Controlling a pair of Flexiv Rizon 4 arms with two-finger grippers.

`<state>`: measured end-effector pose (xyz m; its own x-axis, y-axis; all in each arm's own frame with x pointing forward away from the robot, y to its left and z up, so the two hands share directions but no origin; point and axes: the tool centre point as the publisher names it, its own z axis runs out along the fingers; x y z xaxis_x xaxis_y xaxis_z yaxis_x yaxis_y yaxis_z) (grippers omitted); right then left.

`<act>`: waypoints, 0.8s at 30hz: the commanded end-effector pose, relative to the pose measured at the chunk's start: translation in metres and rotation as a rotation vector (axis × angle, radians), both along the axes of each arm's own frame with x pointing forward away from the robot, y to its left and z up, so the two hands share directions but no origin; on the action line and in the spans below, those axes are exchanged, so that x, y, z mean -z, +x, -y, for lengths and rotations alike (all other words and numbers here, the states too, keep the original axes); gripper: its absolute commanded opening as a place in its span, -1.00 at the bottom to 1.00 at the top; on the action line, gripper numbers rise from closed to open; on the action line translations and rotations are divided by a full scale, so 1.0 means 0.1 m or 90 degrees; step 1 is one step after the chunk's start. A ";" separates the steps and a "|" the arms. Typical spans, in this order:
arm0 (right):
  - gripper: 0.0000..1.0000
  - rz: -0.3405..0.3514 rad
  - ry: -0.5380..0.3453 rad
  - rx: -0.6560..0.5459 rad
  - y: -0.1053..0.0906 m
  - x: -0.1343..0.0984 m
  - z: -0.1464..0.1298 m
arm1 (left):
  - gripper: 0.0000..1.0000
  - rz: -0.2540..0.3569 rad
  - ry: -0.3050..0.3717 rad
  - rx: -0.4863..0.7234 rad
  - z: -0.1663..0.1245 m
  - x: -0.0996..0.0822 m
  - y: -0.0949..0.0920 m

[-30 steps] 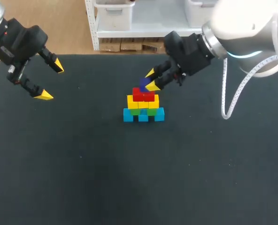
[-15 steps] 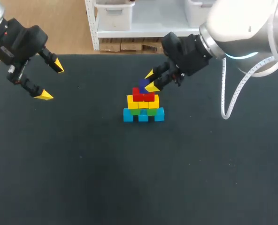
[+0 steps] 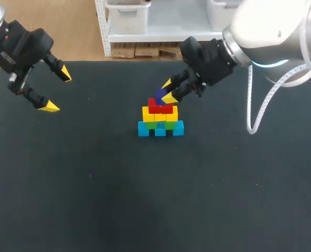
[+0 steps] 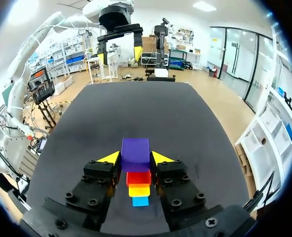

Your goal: Place the blue cubes, place green cubes on the blue cubes, place the yellow cubes on the green cubes, then place the red cubes on the yellow cubes, and place purple cube on the red cubes.

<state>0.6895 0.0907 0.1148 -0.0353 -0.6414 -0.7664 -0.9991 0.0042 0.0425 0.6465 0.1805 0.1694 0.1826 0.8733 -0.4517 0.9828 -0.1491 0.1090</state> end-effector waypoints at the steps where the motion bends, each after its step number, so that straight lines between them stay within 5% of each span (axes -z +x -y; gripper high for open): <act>1: -1.00 -0.001 0.000 -0.002 0.01 0.01 -0.01 | 1.00 0.001 -0.002 0.002 -0.01 0.01 0.00; 6: -0.76 -0.002 -0.001 -0.005 0.02 0.01 -0.02 | 1.00 0.001 -0.002 0.002 -0.01 0.01 0.00; 24: -0.39 -0.006 -0.001 -0.008 0.03 0.03 -0.03 | 1.00 0.001 -0.002 0.002 -0.01 0.01 0.00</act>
<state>0.6906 0.0932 0.1123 -0.0347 -0.6440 -0.7643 -0.9988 -0.0050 0.0495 0.6465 0.1804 0.1694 0.1826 0.8733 -0.4517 0.9828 -0.1491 0.1090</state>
